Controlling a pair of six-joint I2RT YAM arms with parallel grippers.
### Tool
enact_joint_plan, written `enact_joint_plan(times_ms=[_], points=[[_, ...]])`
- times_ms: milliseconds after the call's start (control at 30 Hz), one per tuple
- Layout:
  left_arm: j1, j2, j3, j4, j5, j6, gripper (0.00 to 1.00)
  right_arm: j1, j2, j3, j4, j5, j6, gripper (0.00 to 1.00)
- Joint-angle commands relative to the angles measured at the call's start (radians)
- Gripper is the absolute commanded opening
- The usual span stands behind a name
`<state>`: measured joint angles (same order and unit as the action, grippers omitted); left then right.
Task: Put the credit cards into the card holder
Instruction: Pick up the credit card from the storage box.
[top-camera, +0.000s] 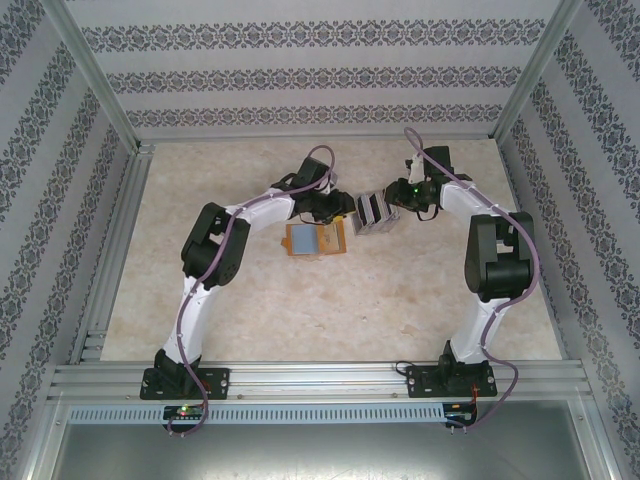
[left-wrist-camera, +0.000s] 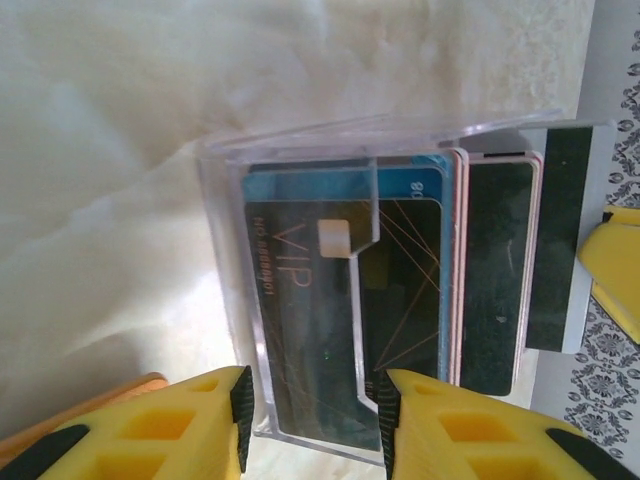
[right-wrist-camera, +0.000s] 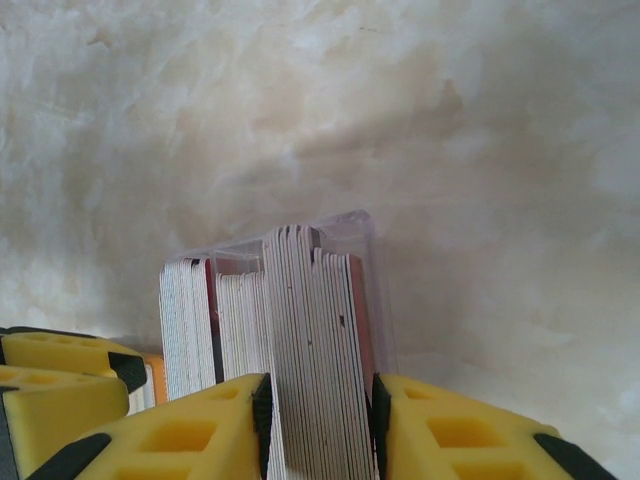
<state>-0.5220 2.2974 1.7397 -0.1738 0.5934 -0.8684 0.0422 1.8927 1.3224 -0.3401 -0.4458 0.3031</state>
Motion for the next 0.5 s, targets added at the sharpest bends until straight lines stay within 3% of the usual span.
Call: enact_joint_plan(times_ms=[0,467], points=[[-0.016,0.018,0.034,0.041,-0.004,-0.018,0.41,0.007,0.003,-0.018,0.013,-0.003,-0.035,0.36],[-0.031,0.051,0.067,0.028,-0.011,-0.020,0.41,0.008,-0.008,-0.046,0.054,-0.036,-0.025,0.38]])
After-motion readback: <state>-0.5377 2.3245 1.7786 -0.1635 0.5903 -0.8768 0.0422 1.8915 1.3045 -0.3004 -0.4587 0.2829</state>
